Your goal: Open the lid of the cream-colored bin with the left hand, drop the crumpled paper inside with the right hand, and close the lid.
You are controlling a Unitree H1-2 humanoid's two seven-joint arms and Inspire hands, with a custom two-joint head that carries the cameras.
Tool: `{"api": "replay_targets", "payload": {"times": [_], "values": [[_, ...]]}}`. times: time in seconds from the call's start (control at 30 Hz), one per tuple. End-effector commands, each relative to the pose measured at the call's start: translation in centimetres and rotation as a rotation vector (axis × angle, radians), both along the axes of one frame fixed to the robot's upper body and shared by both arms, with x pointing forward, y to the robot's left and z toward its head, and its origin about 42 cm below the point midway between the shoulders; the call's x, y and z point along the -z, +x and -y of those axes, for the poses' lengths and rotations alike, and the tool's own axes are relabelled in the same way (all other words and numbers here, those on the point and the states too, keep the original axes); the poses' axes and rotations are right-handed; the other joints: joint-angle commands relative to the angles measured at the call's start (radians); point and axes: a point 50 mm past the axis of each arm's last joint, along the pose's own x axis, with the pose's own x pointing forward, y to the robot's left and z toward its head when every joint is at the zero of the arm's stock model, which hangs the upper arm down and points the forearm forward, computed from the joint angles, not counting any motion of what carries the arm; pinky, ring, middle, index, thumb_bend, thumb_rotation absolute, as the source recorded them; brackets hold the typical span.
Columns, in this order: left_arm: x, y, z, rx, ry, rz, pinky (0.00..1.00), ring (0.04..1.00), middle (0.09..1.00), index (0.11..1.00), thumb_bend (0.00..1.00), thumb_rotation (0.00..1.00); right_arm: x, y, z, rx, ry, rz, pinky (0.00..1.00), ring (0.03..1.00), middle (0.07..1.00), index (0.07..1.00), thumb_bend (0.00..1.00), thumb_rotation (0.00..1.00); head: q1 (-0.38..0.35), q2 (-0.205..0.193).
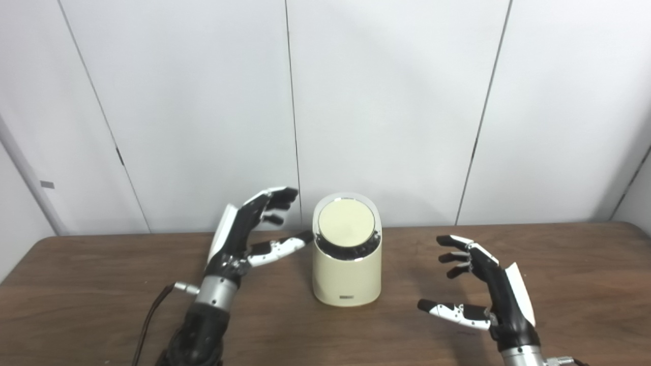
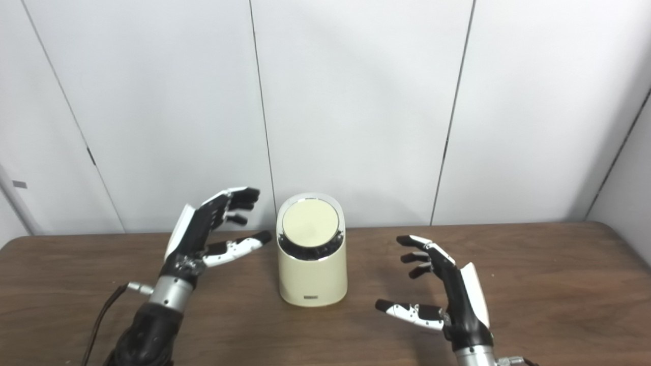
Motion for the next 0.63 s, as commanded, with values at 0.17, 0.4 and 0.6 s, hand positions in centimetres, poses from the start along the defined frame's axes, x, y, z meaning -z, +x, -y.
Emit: {"api": "replay_targets", "payload": {"times": [0.17, 0.4, 0.6], "values": [[0.2, -1.8, -0.2, 0.025, -0.199, -0.030, 0.60, 0.730, 0.774, 0.812, 0.75, 0.34, -1.7, 0.6, -0.1, -0.020, 0.003, 0.089, 0.49, 0.644, 0.752, 0.718, 0.76, 0.00, 0.001, 0.001], [2.1, -3.0, -0.4, 0.061, -0.294, -0.070, 0.60, 0.761, 0.794, 0.828, 0.79, 0.34, -1.5, 0.5, 0.2, -0.026, 0.013, 0.084, 0.48, 0.637, 0.754, 0.724, 0.75, 0.00, 0.001, 0.002], [3.0, -3.3, -0.9, 0.041, -0.191, -0.049, 0.58, 0.743, 0.792, 0.826, 0.75, 0.35, -1.0, 0.5, 0.7, -0.029, 0.013, 0.078, 0.48, 0.637, 0.763, 0.733, 0.74, 0.00, -0.001, 0.006]]}}
